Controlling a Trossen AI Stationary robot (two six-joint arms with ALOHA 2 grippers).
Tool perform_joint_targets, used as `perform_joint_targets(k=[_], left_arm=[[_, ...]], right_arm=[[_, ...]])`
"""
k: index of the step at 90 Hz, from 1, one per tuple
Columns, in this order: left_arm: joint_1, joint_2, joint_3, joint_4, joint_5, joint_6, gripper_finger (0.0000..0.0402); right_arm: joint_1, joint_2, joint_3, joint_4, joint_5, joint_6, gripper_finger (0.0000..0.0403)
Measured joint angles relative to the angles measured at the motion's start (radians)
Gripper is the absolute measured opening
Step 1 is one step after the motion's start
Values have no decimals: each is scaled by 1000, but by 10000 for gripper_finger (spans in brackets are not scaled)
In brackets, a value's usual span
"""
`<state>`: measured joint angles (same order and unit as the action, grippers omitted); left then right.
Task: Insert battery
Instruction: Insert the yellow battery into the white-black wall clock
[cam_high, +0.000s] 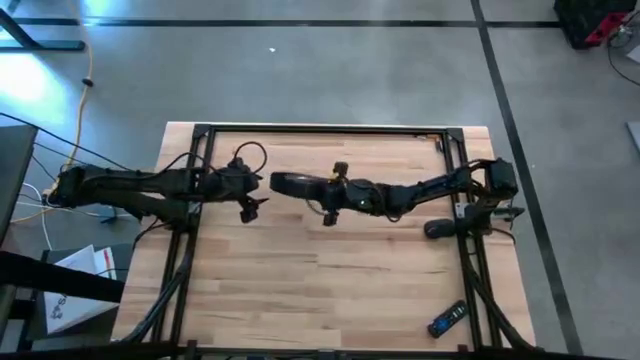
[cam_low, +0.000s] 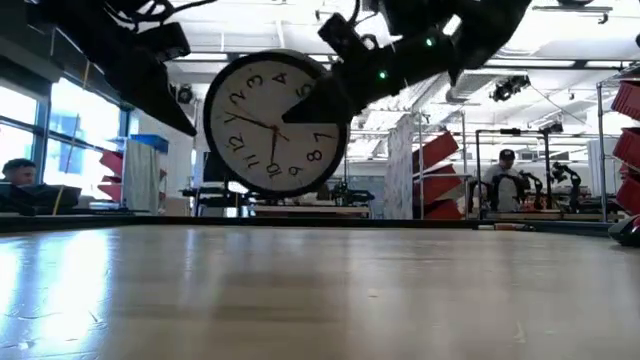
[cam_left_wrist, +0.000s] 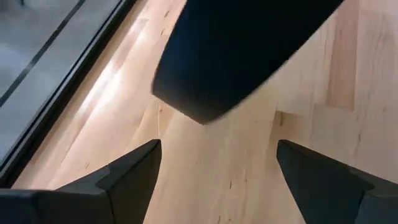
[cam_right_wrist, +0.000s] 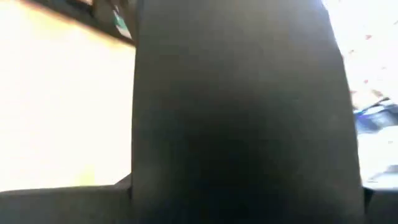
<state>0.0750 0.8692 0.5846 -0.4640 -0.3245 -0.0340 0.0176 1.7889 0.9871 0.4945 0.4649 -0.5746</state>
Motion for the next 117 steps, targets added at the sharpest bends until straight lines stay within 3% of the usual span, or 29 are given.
perform_joint_targets(k=[14, 33, 59, 83, 95, 117], left_arm=[[2, -11, 0, -18, -32, 1, 305], [4, -16, 0, -27, -56, -7, 305], [5, -17, 0, -26, -109, -22, 305], [5, -17, 0, -26, -108, -44, 305], [5, -17, 0, -27, -109, -44, 305], [5, -17, 0, -25, -109, -45, 305]], right_arm=[[17, 0, 0, -98, 84, -116, 129], [18, 1, -2, -208, 82, -128, 129], [-2, 53, -2, -200, 28, -178, 129], [10, 129, -1, -106, 86, -261, 130], [12, 129, 13, -104, 18, -204, 152], [12, 129, 27, -123, -83, -110, 225]])
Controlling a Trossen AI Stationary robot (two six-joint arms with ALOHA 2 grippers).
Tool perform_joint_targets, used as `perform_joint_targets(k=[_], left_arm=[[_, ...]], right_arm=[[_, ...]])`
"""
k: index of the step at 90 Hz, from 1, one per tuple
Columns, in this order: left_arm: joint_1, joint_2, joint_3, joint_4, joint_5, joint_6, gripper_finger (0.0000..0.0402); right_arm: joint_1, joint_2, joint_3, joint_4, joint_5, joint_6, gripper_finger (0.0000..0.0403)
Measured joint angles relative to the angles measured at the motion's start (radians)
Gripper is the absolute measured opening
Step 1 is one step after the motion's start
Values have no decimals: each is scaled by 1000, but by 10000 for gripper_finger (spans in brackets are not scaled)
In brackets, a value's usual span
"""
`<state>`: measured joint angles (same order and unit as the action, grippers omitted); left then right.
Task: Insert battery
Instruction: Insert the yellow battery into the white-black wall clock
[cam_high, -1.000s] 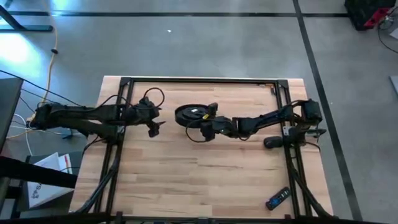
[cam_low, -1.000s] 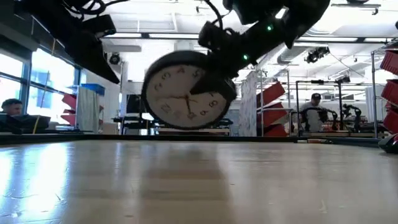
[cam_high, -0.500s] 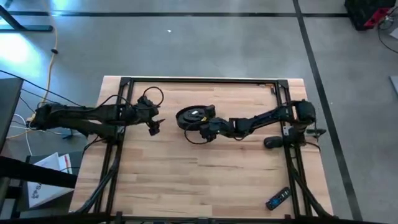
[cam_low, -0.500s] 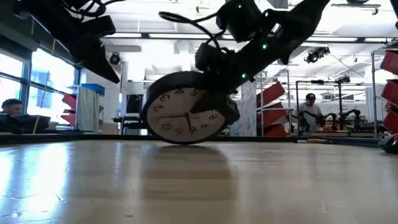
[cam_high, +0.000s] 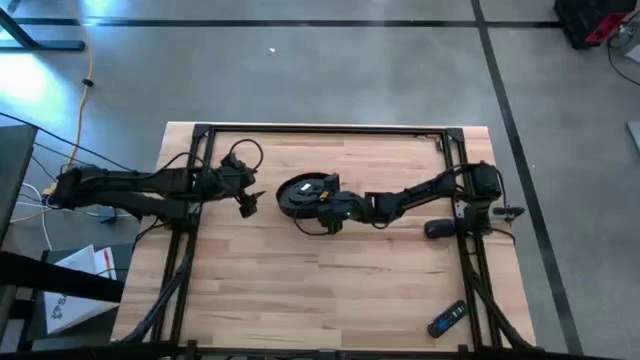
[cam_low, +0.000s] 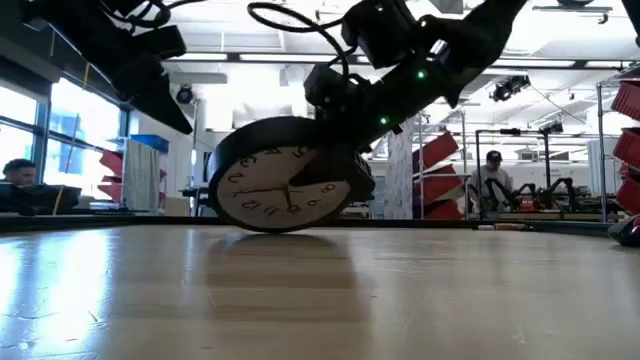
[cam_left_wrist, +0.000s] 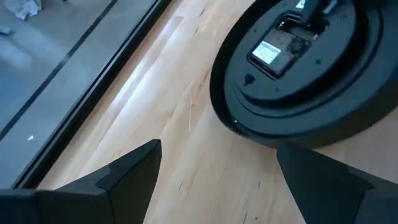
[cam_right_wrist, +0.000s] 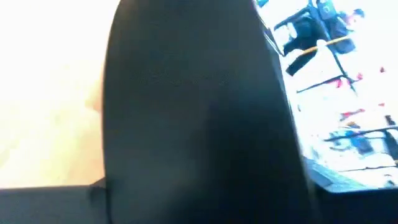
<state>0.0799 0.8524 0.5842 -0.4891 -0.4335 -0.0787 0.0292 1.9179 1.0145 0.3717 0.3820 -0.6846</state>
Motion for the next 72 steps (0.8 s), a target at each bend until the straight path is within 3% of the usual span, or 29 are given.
perform_joint_targets(k=[27, 45, 72], left_arm=[[0, 0, 0, -1, 0, -16, 305], [0, 0, 0, -1, 0, -17, 305], [0, 0, 0, -1, 0, -38, 305]], right_arm=[[36, 1, 0, -50, -22, 77, 285], [62, 1, 0, -85, -28, 174, 291], [60, 1, 1, -94, -151, 440, 291]])
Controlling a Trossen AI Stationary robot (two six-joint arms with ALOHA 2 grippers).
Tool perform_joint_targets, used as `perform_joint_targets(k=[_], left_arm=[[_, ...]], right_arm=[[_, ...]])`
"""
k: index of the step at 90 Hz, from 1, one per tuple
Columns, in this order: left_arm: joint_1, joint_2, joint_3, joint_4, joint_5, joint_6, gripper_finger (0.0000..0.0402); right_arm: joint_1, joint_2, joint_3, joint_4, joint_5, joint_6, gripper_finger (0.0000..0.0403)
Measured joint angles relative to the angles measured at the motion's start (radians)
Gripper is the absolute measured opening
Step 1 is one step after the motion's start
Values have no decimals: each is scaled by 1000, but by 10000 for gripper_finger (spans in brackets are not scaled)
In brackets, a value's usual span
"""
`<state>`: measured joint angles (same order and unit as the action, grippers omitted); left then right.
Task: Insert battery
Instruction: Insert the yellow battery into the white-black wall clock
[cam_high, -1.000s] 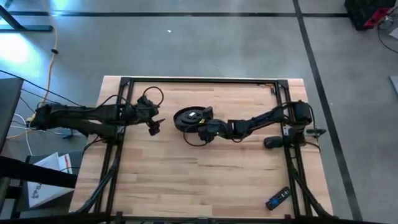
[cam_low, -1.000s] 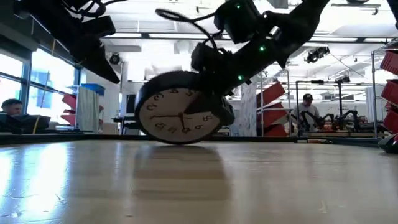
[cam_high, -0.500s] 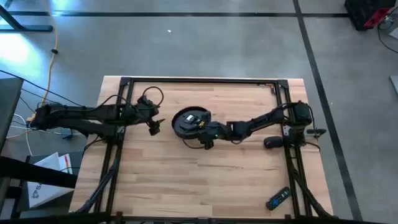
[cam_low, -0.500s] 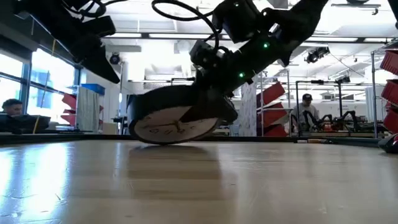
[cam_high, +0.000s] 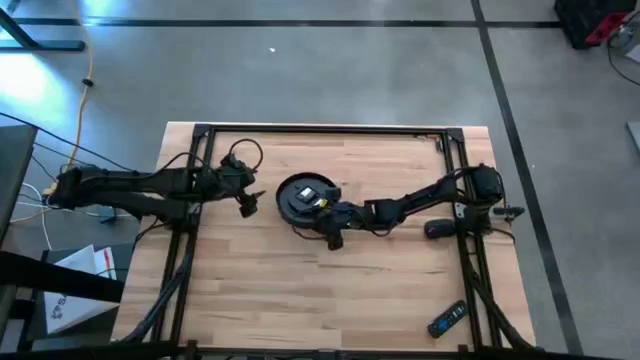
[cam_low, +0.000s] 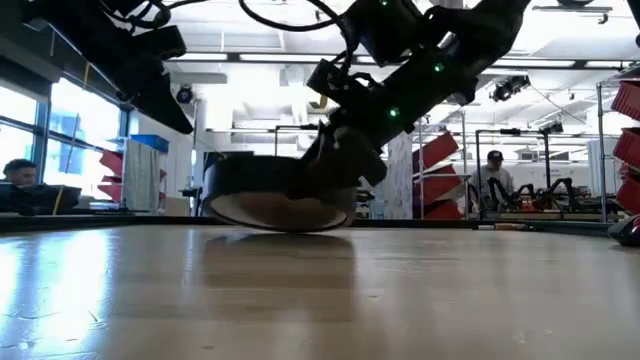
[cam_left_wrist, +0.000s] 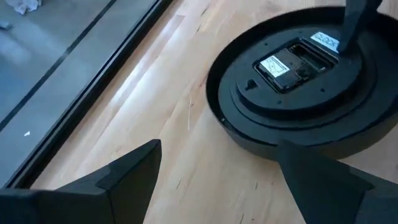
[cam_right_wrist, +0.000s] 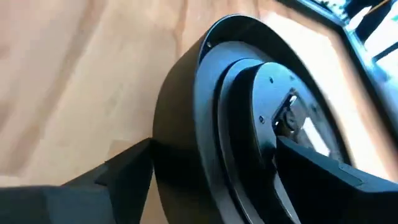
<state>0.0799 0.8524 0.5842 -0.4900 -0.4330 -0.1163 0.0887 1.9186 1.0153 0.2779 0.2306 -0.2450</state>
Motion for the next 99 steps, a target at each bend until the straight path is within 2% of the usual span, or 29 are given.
perform_joint_targets(k=[13, 34, 49, 67, 79, 99], left_arm=[[0, 0, 0, -1, 3, -14, 305], [-1, 0, 0, -18, 33, -44, 305], [-5, 0, 0, -75, 39, -85, 305], [-18, 0, 0, -140, 38, -125, 305], [-45, 1, -1, -142, 38, -148, 305], [-69, 34, -2, -134, 34, -162, 305]], right_arm=[[0, 0, 0, -16, -43, 146, 291], [-1, -3, 0, -45, -38, 238, 291], [-53, -84, -1, -96, -110, 322, 291], [-145, -209, 0, -420, -131, 252, 290], [-192, -225, -1, -597, -133, 201, 283], [-266, -194, -73, -552, -127, 83, 268]])
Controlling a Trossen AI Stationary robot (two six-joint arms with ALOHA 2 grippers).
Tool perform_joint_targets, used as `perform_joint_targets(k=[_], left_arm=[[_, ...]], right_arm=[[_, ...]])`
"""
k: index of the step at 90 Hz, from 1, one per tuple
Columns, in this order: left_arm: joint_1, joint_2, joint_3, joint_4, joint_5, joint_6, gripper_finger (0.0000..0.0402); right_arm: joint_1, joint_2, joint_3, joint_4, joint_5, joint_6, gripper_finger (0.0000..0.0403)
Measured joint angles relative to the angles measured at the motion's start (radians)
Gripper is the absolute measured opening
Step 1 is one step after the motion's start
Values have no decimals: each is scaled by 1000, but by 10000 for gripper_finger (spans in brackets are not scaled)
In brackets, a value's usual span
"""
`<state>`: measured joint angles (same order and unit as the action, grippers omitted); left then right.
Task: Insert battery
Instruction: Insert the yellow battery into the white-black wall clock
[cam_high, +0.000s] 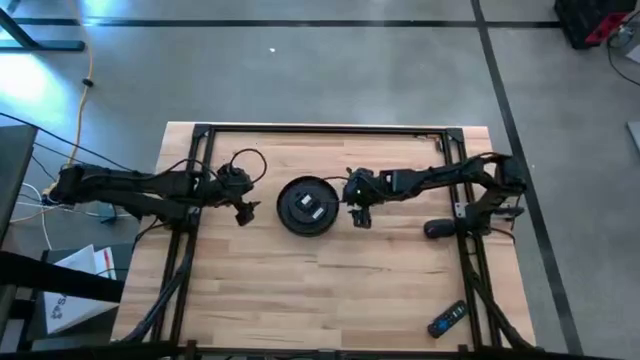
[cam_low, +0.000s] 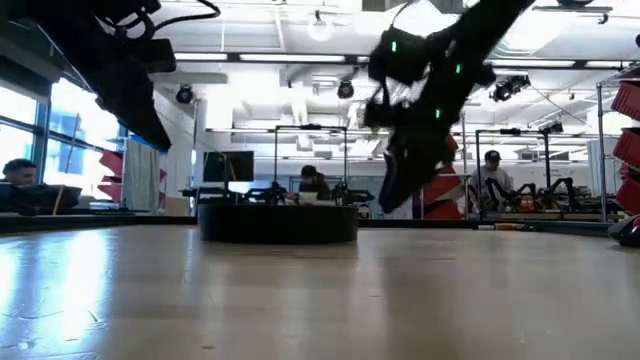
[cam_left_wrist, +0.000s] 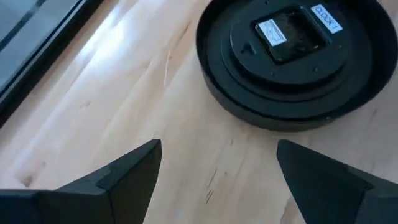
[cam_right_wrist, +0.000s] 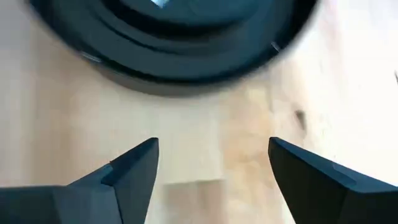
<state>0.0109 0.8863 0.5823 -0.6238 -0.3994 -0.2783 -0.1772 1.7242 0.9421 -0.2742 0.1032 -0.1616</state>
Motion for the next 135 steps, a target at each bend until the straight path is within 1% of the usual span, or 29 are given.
perform_joint_targets(k=[10, 16, 29, 51, 63, 74, 93, 106, 114, 118, 125, 135], left_arm=[[0, 17, 0, 18, -6, 0, 305], [0, 25, 0, 37, -6, 0, 305], [0, 33, 0, 54, -6, 3, 305], [0, 33, 0, 53, 9, -9, 305], [-9, 34, 0, 54, 9, -35, 305], [-28, 34, 0, 54, 5, -63, 305], [-55, 34, 0, 53, -12, -87, 305], [-63, 34, 0, 49, -14, -111, 305], [-69, 34, 0, 34, -14, -133, 305], [-73, 34, 0, 31, -14, -140, 305], [-81, 34, 0, 22, -14, -153, 305], [-88, 34, 0, 25, -29, -166, 305]], right_arm=[[-21, 48, -8, 94, -12, -3, 264], [-21, 85, -8, 156, -52, -4, 264], [-3, 165, -8, 299, -118, 5, 264], [32, 260, -6, 569, -164, 59, 264], [40, 331, 51, 649, -189, 96, 264], [56, 425, 144, 704, -219, 102, 264], [96, 588, 379, 707, -214, 130, 264], [97, 638, 491, 690, -236, 186, 263], [96, 627, 514, 659, -236, 183, 263], [93, 610, 518, 616, -235, 184, 263], [84, 562, 517, 500, -235, 183, 263], [55, 468, 517, 281, -206, 180, 263]])
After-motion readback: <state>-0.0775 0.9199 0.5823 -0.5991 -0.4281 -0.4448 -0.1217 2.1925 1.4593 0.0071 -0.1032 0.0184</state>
